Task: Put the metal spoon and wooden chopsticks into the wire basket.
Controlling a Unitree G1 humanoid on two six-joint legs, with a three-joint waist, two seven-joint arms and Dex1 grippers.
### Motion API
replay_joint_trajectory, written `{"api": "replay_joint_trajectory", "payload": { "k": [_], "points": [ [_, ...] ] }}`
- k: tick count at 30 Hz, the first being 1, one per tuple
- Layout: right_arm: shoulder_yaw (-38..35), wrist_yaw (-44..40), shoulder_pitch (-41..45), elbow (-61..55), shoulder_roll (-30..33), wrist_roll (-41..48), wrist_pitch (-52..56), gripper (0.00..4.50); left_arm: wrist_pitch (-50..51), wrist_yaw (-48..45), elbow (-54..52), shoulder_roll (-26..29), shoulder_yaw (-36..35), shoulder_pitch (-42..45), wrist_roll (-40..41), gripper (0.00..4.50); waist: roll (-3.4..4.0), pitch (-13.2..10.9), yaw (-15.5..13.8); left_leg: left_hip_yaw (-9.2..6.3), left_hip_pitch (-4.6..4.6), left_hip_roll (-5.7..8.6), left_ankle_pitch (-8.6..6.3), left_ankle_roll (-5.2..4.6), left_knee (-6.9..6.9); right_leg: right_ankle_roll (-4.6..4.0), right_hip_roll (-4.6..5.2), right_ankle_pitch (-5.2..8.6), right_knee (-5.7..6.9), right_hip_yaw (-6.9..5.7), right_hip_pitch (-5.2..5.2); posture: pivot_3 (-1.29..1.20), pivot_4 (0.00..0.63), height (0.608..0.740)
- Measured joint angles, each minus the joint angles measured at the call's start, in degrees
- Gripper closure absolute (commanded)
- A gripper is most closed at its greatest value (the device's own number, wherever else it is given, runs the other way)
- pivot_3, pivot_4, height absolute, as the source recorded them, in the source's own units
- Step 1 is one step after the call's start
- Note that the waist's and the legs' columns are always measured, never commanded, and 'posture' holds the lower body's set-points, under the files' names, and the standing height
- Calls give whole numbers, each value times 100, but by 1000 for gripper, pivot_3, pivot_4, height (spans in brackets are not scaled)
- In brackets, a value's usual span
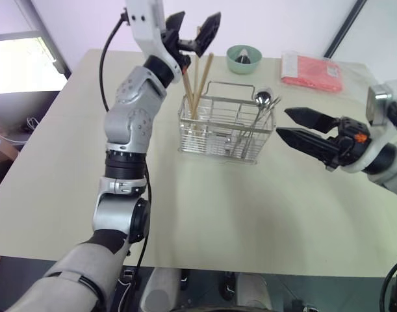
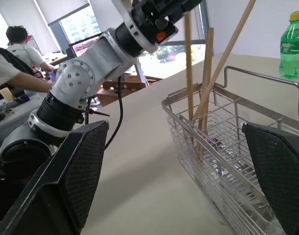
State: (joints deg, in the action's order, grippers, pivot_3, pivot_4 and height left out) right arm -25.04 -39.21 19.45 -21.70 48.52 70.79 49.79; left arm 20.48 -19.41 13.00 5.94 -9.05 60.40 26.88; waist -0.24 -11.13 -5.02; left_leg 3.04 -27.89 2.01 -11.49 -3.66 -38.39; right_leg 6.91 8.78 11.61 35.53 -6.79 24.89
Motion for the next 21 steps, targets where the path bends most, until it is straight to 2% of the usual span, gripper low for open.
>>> {"api": "replay_joint_trajectory", "payload": {
  "k": [5,9,11,15,18,21],
  "points": [
    [10,-143,17,68,46,-157,-21,0,540,-30,-414,395,-75,-8,142,42,0,0,16,0,0,0,0,0,0,0,-2,0,1,0,1,0,150,680],
    [32,-568,-57,343,346,-618,-161,0,1301,-824,-506,1728,-92,-30,321,42,4,1,140,1,3,-1,1,1,2,-1,-9,1,3,0,2,0,150,680],
    [71,-887,-116,586,494,-952,-309,0,1397,-1758,-718,2711,102,-291,301,42,5,1,185,8,7,-1,0,2,9,-1,-8,1,1,4,4,0,150,680],
    [221,-1466,-201,989,709,-1503,-623,0,1342,-3245,-838,4016,427,-1035,128,42,16,2,266,10,16,-2,0,5,18,-20,-4,12,0,5,23,0,150,680],
    [285,-1882,-238,1322,860,-1897,-866,0,1277,-4009,-833,4712,438,-1572,55,42,17,1,277,10,13,-3,0,6,20,-22,-1,13,-4,9,34,0,150,680],
    [396,-2172,-236,1483,890,-2120,-1008,0,1272,-4434,-1001,5118,385,-1943,61,42,19,0,268,7,13,-3,-1,6,30,-25,2,14,-17,11,33,0,150,680]
  ]
}}
